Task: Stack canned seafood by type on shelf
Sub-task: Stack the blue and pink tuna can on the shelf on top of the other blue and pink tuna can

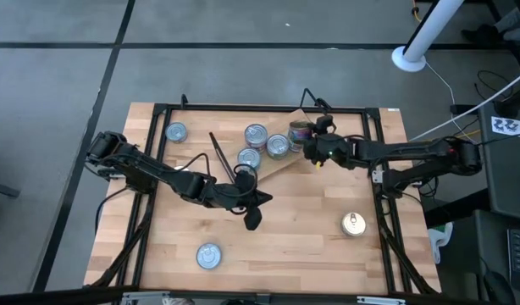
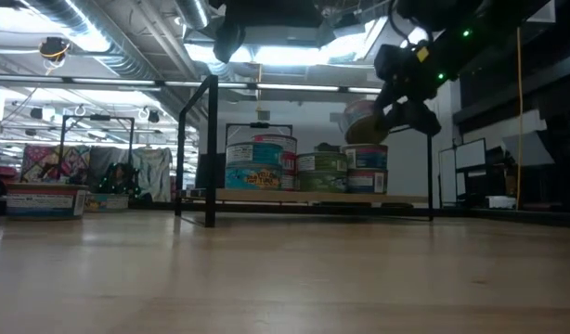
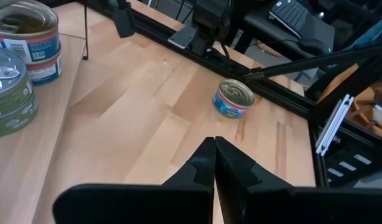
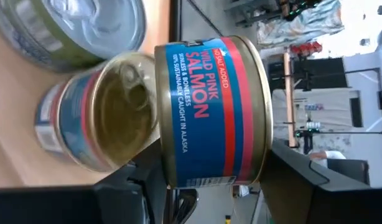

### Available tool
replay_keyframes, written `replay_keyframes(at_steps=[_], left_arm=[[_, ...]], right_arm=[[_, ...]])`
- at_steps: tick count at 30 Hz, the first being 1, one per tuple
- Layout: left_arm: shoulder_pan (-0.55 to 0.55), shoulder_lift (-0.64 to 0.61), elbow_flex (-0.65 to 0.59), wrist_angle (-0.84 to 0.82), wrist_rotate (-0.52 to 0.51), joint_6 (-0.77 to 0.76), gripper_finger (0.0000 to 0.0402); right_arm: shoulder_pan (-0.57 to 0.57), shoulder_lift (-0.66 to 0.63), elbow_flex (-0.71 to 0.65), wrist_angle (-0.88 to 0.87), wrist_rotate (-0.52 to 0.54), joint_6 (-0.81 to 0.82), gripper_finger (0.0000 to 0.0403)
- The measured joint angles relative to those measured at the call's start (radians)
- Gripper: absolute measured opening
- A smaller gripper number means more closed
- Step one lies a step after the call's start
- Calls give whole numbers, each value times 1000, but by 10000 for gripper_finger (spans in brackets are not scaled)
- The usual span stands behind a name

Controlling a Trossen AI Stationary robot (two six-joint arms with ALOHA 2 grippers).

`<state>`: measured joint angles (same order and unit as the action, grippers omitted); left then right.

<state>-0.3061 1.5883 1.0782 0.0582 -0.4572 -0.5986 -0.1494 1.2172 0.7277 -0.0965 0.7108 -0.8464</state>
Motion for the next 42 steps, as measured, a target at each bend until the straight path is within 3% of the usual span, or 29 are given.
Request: replay_keyframes(at_steps=[7,33,42], left_arm=[[1,0,0,-2,0,4,1],[1,0,0,-16,0,4,1],[1,0,0,-16,0,1,1]], right_arm=[[-48,45,1,54,-6,-34,202],[-48,61,2,69,-11,-77,202],[-47,61,1,62,35,-78,208]])
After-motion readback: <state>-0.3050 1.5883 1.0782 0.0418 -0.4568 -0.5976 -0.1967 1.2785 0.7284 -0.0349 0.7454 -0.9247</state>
